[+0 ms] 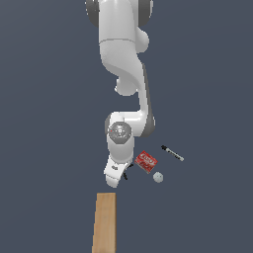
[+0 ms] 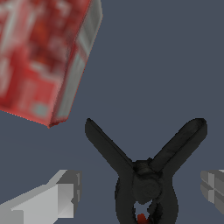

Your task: Pick up a designated object from a clutter of objects.

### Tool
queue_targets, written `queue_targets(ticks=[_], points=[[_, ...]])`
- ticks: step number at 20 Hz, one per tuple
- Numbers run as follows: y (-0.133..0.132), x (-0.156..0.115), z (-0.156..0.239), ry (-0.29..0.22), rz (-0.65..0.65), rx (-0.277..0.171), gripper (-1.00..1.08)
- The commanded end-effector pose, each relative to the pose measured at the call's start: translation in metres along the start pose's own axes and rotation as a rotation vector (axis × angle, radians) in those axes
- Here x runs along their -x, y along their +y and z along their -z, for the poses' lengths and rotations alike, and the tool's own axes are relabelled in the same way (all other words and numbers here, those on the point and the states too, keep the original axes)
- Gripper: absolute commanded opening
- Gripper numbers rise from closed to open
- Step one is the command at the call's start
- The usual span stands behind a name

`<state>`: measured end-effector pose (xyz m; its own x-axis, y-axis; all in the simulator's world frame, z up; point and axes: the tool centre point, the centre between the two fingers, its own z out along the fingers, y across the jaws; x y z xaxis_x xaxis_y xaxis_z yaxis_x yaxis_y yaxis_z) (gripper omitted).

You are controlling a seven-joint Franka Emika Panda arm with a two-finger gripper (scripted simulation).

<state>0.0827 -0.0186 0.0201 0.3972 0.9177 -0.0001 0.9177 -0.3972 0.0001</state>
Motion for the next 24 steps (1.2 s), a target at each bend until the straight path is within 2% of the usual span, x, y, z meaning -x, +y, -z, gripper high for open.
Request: queue_targets(ticks=[1, 3, 4, 17, 24], points=[[0.0, 0.0, -0.005, 0.0, 0.0, 0.0, 1.0], [0.001, 0.0, -0.007, 0.0, 0.001, 0.0, 1.0], [0.001, 0.0, -0.007, 0.0, 0.001, 0.0, -1.0], [0.0, -0.001, -0.004, 0.0, 0.001, 0.0, -1.0], [-0.005, -0.005, 0.019, 0.0, 0.001, 0.0, -1.0]])
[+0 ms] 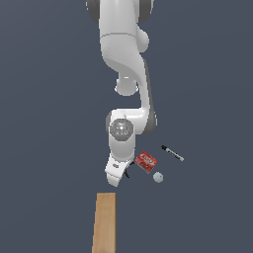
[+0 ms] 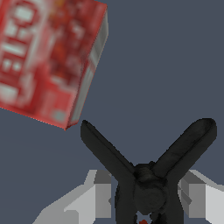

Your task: Pick up a designated object from a clutter of objects.

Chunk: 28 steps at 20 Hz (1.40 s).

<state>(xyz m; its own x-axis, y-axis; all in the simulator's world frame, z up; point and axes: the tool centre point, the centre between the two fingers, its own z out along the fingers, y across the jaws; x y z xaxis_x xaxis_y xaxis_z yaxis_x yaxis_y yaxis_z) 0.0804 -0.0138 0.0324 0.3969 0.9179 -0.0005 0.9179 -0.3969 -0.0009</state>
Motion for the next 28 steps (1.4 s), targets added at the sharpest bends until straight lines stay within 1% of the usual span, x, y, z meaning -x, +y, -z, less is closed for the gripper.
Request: queue_targets(ticks=[1, 5, 9, 28], points=[[-0.003, -0.003, 0.013, 0.0, 0.001, 0.001, -1.0], [-0.009, -0.008, 0.04, 0.0, 0.001, 0.001, -1.0], [-0.018, -0.015, 0.078, 0.0, 0.001, 0.001, -1.0], [-0.066, -0.058, 0.3, 0.0, 0.002, 0.001, -1.0]])
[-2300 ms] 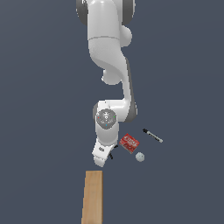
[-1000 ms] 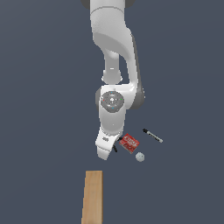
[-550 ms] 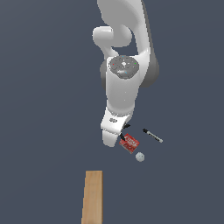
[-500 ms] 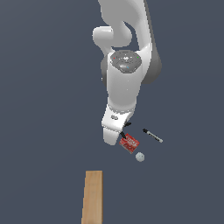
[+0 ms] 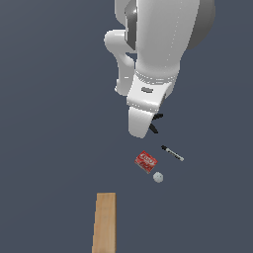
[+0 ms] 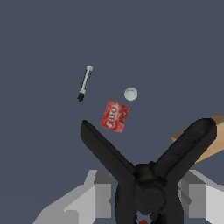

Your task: Pick up a designated object from a clutter of objects.

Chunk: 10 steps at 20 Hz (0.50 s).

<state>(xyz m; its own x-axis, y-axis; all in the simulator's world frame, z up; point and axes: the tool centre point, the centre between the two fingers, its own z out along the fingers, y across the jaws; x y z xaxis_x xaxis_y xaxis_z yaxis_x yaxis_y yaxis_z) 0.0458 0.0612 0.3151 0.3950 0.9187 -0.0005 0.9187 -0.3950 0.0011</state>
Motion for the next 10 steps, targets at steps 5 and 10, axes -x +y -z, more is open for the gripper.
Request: queue_targets(ticks=[5, 10], points=[[-0.013, -0.013, 0.065, 0.0, 0.0, -0.001, -1.0], [-0.018, -0.02, 0.099, 0.0, -0.001, -0.001, -1.0]])
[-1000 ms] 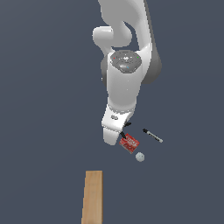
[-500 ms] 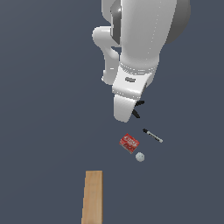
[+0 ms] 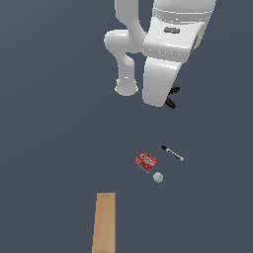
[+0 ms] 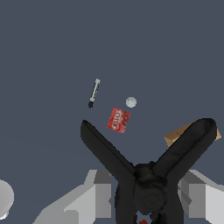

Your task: Pick up a designated object from a clutter of objects.

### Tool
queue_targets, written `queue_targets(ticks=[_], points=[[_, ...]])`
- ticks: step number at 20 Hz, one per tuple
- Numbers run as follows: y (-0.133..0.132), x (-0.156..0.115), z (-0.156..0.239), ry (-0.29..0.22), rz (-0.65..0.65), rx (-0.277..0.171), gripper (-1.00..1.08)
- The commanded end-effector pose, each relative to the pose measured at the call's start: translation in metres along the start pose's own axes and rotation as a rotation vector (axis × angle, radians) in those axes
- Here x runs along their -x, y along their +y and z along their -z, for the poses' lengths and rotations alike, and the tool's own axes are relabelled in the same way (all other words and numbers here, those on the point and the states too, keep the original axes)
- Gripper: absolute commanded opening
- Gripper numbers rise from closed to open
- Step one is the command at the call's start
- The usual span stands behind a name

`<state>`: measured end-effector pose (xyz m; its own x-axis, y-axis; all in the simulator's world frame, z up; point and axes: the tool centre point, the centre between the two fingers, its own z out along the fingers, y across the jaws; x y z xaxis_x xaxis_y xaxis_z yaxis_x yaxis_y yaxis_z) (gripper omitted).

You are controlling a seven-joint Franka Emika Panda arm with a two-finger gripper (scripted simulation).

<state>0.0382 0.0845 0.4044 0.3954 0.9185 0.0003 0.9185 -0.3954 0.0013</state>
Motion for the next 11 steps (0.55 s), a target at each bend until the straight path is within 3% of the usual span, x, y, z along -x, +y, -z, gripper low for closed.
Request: queue_targets(ticks=[1, 11], points=[[-0.002, -0.003, 0.014, -0.001, 0.0, -0.001, -1.0], [-0.004, -0.008, 0.036, 0.0, -0.002, -0.001, -1.0]])
